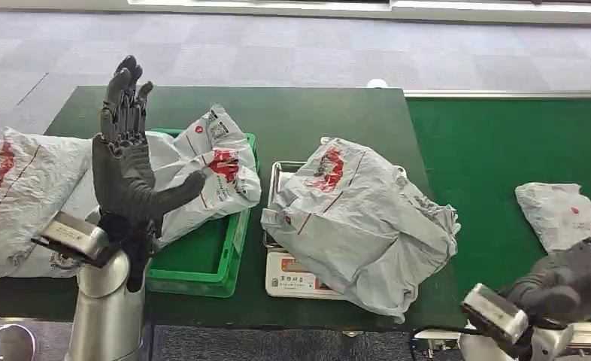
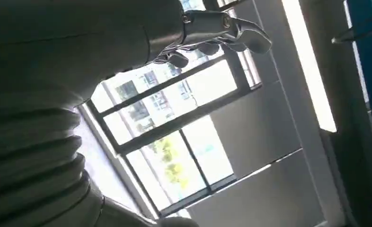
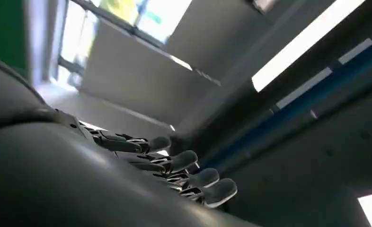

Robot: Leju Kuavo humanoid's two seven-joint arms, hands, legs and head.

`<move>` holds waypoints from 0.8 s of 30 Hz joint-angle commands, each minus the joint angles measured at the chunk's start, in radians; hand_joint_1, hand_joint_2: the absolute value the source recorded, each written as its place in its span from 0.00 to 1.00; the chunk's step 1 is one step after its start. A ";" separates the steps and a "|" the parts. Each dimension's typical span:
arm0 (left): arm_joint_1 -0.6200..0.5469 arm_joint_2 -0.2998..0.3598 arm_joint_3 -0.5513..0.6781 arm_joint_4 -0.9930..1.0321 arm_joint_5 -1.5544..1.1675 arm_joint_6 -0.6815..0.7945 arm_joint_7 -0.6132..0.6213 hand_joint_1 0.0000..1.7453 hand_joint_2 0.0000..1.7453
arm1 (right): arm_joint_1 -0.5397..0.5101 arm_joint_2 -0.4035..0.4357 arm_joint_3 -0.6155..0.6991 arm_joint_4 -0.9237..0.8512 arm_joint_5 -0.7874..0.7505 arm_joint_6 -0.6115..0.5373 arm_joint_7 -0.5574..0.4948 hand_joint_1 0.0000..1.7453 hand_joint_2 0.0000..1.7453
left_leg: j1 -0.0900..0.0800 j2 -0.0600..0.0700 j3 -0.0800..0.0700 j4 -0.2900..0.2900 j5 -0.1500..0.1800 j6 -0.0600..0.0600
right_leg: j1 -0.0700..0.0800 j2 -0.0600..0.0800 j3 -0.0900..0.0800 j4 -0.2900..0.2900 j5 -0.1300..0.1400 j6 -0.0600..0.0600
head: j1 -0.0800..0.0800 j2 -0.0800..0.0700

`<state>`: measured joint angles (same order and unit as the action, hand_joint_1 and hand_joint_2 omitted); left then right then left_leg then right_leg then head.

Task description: Moved the parcel from conveyor to table for the left to box.

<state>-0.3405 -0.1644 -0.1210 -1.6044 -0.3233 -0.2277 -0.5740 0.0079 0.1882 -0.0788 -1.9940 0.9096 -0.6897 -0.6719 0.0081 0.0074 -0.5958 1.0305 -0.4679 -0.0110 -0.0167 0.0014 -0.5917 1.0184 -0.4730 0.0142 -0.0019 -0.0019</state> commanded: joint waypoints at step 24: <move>-0.389 -0.161 -0.669 1.125 -0.461 0.151 0.107 0.00 1.00 | -0.142 0.157 -0.072 -0.015 0.089 -0.008 -0.023 0.00 0.00 | -0.002 -0.003 0.002 -0.001 0.002 0.002 | -0.002 -0.003 0.006 -0.001 0.002 0.001 | 0.000 0.000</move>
<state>-0.6554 -0.2679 -0.5815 -0.8761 -0.7653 -0.0725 -0.4525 -0.0594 0.2522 -0.1236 -2.1370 1.0094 -0.6970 -0.6989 0.0064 0.0035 -0.5958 1.0307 -0.4663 -0.0095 -0.0190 -0.0020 -0.5878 1.0183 -0.4712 0.0159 -0.0015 -0.0019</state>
